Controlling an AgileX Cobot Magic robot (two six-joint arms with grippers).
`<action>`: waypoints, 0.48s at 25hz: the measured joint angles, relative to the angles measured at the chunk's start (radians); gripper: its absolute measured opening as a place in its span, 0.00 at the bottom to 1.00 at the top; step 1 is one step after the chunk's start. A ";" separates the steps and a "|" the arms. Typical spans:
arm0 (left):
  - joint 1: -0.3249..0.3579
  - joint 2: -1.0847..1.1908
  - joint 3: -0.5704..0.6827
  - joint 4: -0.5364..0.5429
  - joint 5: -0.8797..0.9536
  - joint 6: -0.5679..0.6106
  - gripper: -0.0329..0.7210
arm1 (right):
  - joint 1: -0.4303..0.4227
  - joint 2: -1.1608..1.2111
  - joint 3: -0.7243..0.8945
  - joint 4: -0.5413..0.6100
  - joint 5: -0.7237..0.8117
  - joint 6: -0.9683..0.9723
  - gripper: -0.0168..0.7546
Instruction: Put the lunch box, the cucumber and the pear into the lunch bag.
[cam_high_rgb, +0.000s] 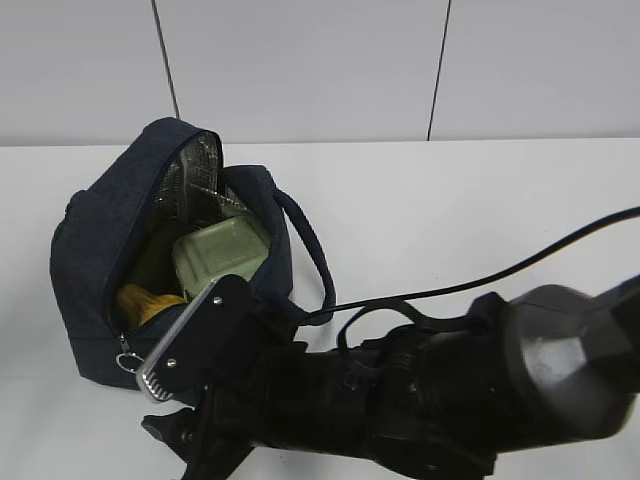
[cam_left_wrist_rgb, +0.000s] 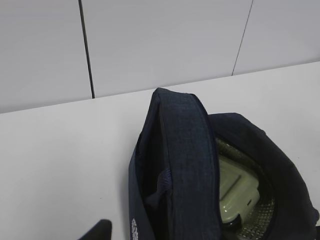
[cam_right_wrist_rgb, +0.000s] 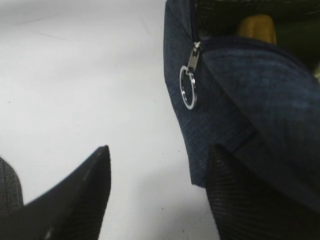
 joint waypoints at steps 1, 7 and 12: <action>0.000 0.000 0.000 0.000 0.000 0.000 0.56 | 0.002 0.015 -0.017 0.000 0.012 0.000 0.63; 0.000 0.000 0.001 0.000 0.000 0.000 0.56 | 0.004 0.081 -0.116 -0.002 0.058 0.012 0.63; 0.000 0.000 0.001 0.000 -0.002 0.000 0.55 | 0.004 0.115 -0.163 -0.002 0.065 0.021 0.63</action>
